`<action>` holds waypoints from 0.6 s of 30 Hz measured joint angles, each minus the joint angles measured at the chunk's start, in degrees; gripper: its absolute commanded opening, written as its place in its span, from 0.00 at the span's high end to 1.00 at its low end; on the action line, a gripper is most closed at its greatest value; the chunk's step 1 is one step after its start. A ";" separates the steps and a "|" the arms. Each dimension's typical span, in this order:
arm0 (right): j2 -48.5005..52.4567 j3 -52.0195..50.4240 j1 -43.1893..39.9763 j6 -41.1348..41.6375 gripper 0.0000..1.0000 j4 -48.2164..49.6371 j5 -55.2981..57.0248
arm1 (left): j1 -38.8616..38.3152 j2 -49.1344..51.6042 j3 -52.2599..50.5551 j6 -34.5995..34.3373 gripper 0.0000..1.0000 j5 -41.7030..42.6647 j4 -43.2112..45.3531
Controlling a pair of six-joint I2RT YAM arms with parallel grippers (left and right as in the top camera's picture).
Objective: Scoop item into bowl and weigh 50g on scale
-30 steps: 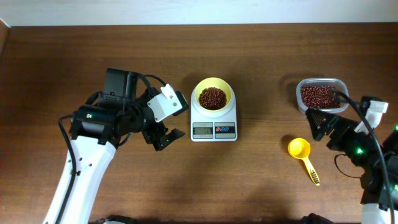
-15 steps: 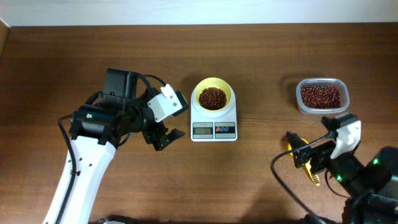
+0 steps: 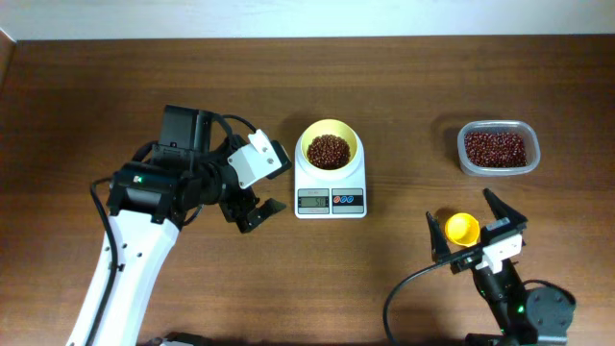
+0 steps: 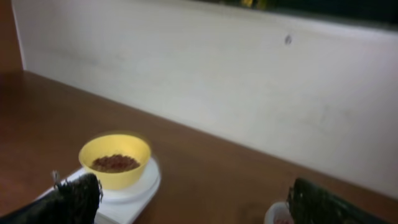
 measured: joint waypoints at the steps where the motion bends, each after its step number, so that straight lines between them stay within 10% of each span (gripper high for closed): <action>1: -1.18 -2.40 0.26 0.07 0.01 2.54 0.07 | 0.02 0.00 0.00 0.00 0.01 -0.02 0.09; 18: -7.37 -9.38 5.03 0.09 0.01 4.96 5.35 | 0.00 0.00 0.00 0.00 0.01 0.00 0.04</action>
